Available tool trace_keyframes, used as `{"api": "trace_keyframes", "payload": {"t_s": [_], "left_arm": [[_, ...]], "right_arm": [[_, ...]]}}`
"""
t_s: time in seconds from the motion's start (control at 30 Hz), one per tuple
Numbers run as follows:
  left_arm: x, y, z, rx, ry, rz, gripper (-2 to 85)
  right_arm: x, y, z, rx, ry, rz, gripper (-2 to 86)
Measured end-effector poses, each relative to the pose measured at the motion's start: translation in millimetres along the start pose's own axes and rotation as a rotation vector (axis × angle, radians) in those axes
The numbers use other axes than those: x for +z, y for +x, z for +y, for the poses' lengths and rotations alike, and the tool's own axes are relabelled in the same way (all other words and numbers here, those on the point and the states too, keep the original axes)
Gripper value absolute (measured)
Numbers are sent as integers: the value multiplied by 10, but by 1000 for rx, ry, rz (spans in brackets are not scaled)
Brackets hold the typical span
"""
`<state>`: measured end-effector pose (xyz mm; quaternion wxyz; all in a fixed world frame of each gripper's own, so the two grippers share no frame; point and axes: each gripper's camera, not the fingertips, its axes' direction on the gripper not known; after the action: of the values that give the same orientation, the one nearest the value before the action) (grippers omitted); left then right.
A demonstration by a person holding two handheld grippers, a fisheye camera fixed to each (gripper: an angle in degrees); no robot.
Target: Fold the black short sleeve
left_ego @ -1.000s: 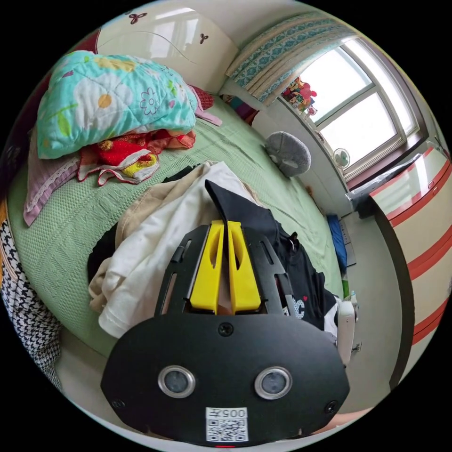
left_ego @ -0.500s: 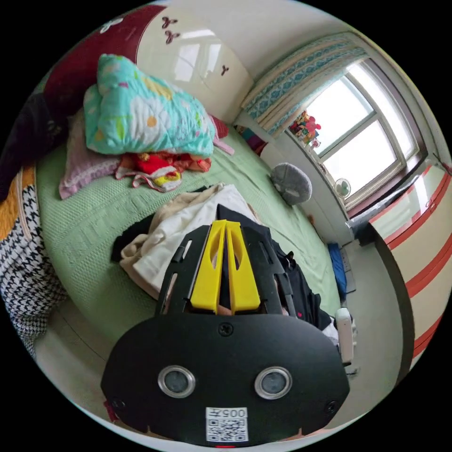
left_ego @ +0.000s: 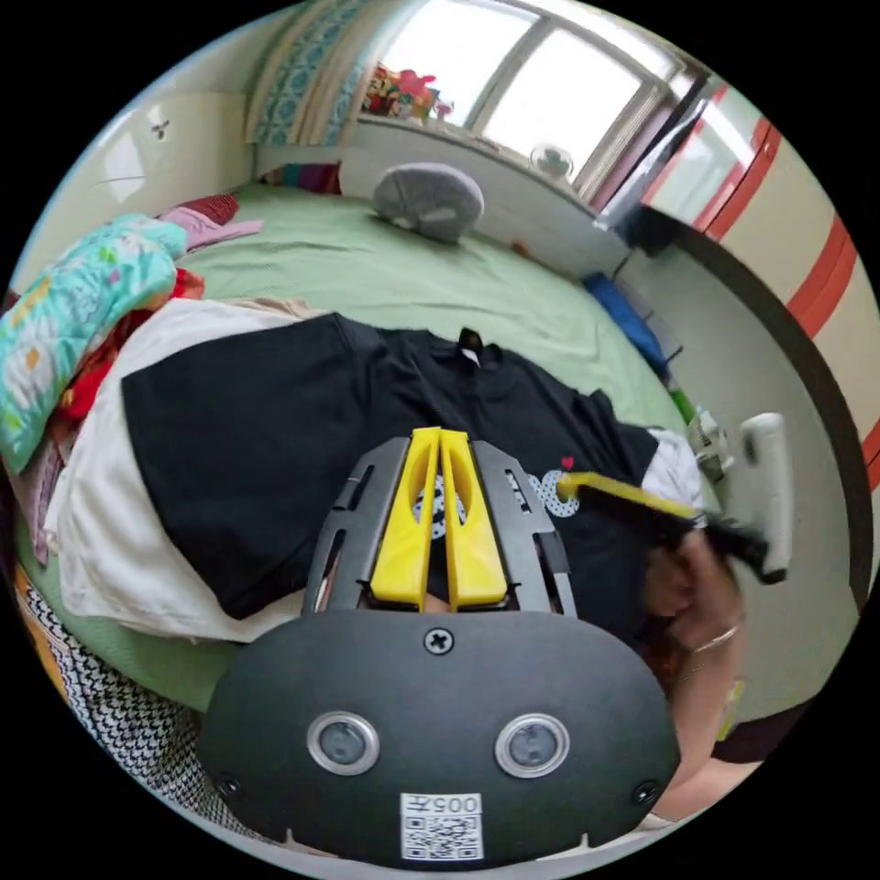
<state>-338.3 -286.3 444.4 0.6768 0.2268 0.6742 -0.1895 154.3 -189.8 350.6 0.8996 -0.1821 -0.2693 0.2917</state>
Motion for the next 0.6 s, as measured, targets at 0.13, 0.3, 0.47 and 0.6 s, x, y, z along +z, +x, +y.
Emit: {"api": "trace_keyframes", "payload": {"t_s": [0.13,0.3,0.47,0.6], "left_arm": [[465,358,10,122,-130,166,-6],[757,542,22,132,-153,192,-6],[1044,689,-50,113,-162,234,-6],[1205,774,-79,133,-179,213,-6]], "right_arm": [[-976,765,-118,-27,347,173,0],[-1052,1778,-469,-35,273,341,56],[-681,2642,-790,118,116,311,88],[-428,2945,-928,151,58,321,112]]}}
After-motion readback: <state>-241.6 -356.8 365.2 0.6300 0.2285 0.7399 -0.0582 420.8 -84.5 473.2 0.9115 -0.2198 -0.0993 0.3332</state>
